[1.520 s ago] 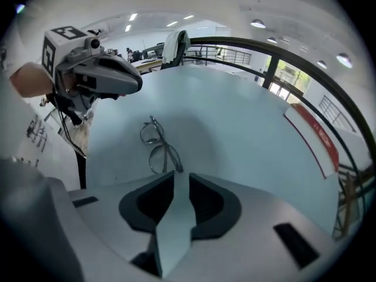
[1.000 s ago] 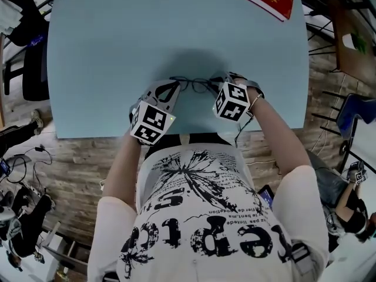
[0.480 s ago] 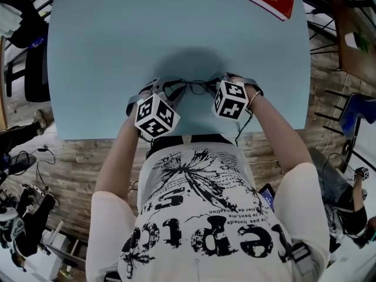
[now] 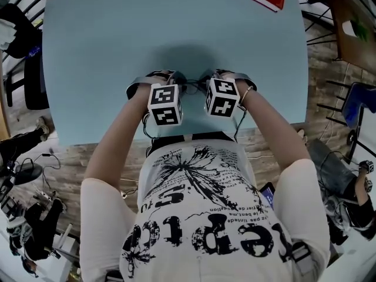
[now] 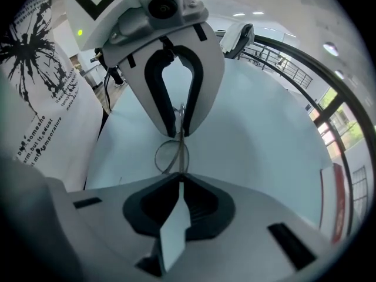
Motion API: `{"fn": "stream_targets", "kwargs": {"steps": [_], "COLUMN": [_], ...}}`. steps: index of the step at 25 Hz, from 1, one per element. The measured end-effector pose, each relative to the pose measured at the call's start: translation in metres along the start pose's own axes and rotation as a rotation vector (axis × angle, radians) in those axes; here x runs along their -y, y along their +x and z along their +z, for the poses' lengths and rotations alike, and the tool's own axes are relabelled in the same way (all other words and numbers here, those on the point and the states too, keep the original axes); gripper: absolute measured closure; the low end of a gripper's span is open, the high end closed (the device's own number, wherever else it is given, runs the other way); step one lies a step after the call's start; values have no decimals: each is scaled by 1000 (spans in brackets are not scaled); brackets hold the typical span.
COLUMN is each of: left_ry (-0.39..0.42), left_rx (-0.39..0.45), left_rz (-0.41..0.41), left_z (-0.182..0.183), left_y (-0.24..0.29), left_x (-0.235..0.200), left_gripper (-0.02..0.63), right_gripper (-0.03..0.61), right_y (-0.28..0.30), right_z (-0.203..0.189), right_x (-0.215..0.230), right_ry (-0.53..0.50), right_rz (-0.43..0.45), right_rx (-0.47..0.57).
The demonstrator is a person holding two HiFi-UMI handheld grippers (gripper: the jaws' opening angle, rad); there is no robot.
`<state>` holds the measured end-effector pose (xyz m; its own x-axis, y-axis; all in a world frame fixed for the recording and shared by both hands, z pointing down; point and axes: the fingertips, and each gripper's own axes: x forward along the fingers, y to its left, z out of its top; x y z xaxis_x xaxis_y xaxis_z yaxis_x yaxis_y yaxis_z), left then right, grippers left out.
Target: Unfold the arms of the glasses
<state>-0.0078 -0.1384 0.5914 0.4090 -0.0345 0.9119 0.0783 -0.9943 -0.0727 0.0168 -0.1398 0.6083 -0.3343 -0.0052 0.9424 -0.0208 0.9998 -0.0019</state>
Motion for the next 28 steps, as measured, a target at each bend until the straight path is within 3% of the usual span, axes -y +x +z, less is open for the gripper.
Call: {"fn": "stream_targets", "kwargs": {"steps": [8, 20, 28], "left_ry": [145, 102, 28], "left_rx": [-91, 2, 88], "left_rz": [-47, 9, 19], "left_z": [4, 10, 9], "left_y": [14, 8, -8], "left_x": [0, -5, -7], "left_gripper": [568, 581, 583], "right_gripper": [543, 543, 543], "right_y": [0, 0, -2], "right_z": [0, -12, -12], "right_x": [-1, 1, 1], "right_ry": [-9, 45, 66], "right_rz": [13, 8, 1], "right_rx": [-6, 10, 16]}}
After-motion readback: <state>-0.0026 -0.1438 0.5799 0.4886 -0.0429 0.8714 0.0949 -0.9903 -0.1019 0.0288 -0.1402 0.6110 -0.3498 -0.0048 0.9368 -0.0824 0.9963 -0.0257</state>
